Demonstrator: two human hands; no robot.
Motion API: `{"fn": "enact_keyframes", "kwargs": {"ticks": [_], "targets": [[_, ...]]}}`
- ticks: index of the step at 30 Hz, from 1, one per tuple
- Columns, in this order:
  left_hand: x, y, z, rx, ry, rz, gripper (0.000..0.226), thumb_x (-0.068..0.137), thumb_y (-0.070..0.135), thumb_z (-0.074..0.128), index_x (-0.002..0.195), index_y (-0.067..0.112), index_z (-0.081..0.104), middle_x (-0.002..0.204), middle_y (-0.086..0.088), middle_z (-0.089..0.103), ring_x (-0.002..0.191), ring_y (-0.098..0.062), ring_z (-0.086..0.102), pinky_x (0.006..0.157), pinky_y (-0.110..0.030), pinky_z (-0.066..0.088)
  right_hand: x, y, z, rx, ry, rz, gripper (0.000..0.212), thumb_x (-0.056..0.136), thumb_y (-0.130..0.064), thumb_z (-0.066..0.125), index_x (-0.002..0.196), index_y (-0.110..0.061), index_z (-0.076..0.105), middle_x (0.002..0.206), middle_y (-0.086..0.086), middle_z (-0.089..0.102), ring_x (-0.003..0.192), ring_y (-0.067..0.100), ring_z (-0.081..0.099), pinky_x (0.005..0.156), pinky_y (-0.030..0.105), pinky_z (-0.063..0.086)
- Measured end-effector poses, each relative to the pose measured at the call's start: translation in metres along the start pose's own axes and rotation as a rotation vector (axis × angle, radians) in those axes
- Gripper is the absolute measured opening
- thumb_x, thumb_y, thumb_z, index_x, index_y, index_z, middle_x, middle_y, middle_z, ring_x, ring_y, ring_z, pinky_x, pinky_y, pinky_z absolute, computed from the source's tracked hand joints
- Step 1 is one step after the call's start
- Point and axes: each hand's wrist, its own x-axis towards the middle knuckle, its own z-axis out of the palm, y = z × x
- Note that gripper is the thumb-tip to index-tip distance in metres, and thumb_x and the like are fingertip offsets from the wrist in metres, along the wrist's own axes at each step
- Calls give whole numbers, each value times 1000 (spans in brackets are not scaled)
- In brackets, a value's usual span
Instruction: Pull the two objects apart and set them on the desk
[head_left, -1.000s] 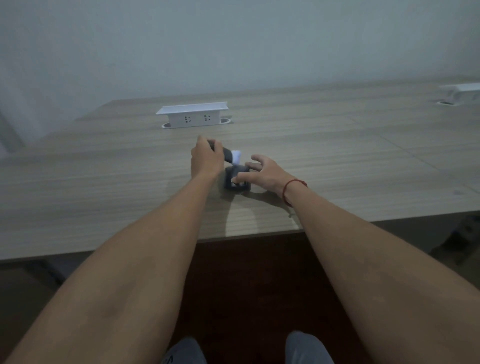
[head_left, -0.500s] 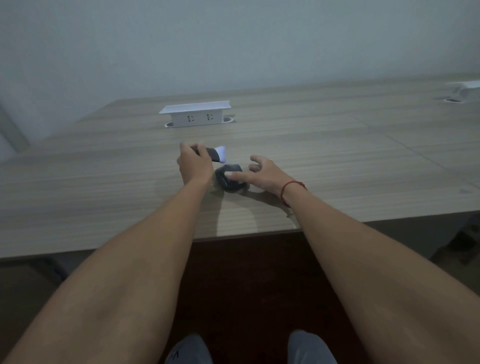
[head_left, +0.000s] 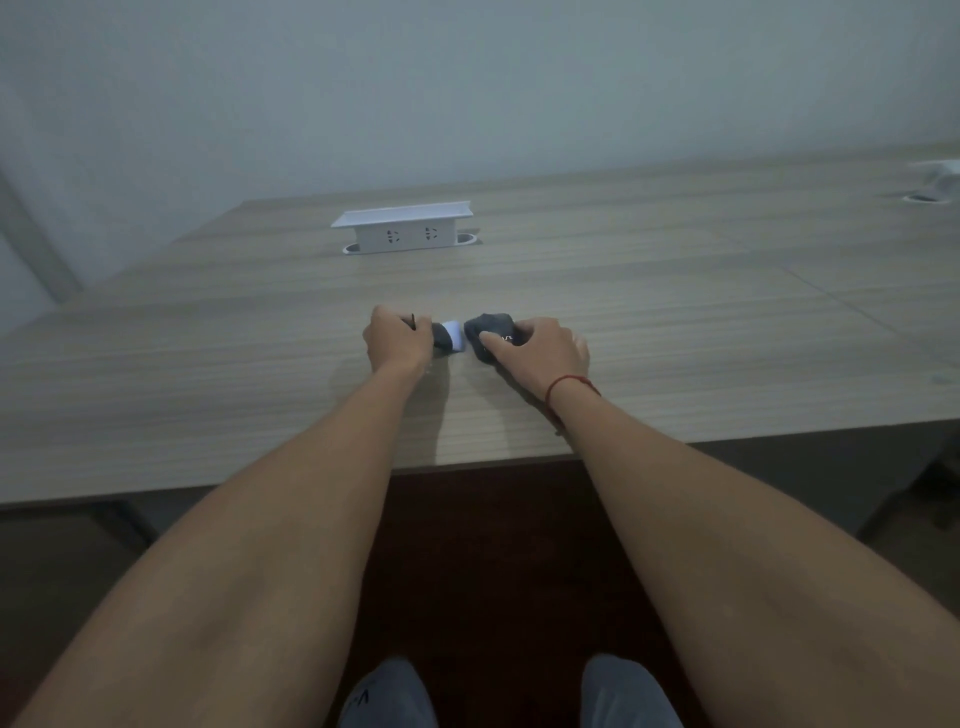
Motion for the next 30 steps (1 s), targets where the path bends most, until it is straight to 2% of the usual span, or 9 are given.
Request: {"fn": "enact_keyframes", "kwargs": {"ticks": [2, 4, 6, 9, 15, 20, 22, 26, 30], "targets": [[4, -3, -4, 7, -16, -37, 25, 79, 27, 69, 85, 4, 72, 94, -16, 74, 91, -31, 71, 80, -40, 59, -1, -2, 3, -21, 23, 17, 41, 80, -62, 51, 88, -26, 69, 78, -6, 62, 81, 16, 53, 112, 46, 28], [1, -1, -7, 41, -58, -64, 26, 74, 26, 74, 82, 1, 73, 87, -15, 74, 81, -29, 72, 71, -33, 59, -2, -3, 5, -36, 34, 39, 45, 79, -65, 50, 91, -26, 69, 80, -6, 64, 79, 16, 52, 113, 47, 26], [-2, 2, -8, 95, -103, -81, 32, 70, 26, 79, 87, 0, 71, 94, -15, 72, 85, -29, 70, 64, -28, 50, -4, -5, 4, -41, 35, 61, 46, 78, -66, 50, 94, -26, 68, 87, -4, 69, 85, 19, 59, 113, 48, 26], [-5, 3, -9, 200, -125, -46, 40, 70, 33, 77, 94, 2, 66, 106, -15, 68, 97, -32, 66, 69, -31, 48, -6, -7, 3, -30, 30, 83, 46, 78, -63, 52, 97, -25, 68, 94, -2, 72, 96, 21, 64, 115, 49, 23], [-2, -4, -10, 354, -67, -11, 33, 79, 33, 67, 100, 8, 70, 109, -12, 69, 98, -32, 65, 78, -36, 54, -6, -6, 1, -35, 32, 79, 45, 79, -62, 54, 97, -24, 68, 96, -2, 71, 96, 21, 63, 115, 49, 23], [-5, -7, -5, 424, -10, 37, 34, 83, 36, 64, 101, 8, 69, 108, -12, 69, 99, -33, 65, 72, -33, 47, -7, -5, 1, -58, 53, 76, 46, 81, -61, 52, 101, -22, 67, 97, -1, 71, 92, 21, 62, 116, 49, 22], [-7, -9, -1, 455, 37, 85, 34, 84, 37, 62, 98, 8, 69, 104, -13, 69, 96, -33, 66, 70, -33, 47, -8, -3, -1, -50, 81, 73, 44, 82, -57, 52, 103, -20, 66, 99, 0, 71, 97, 22, 62, 115, 47, 25], [-7, -14, 7, 466, 90, 151, 36, 83, 38, 59, 85, 4, 69, 91, -13, 71, 86, -32, 67, 65, -34, 49, -7, 3, -4, -6, 128, 87, 43, 82, -56, 54, 100, -19, 67, 98, 2, 71, 98, 25, 64, 98, 39, 43], [-1, -14, 10, 474, 93, 170, 35, 83, 37, 58, 82, 4, 69, 89, -13, 70, 84, -31, 66, 62, -33, 46, -3, -1, -1, -66, 133, 94, 43, 84, -55, 51, 102, -19, 66, 98, 3, 71, 97, 25, 63, 95, 38, 40]]}}
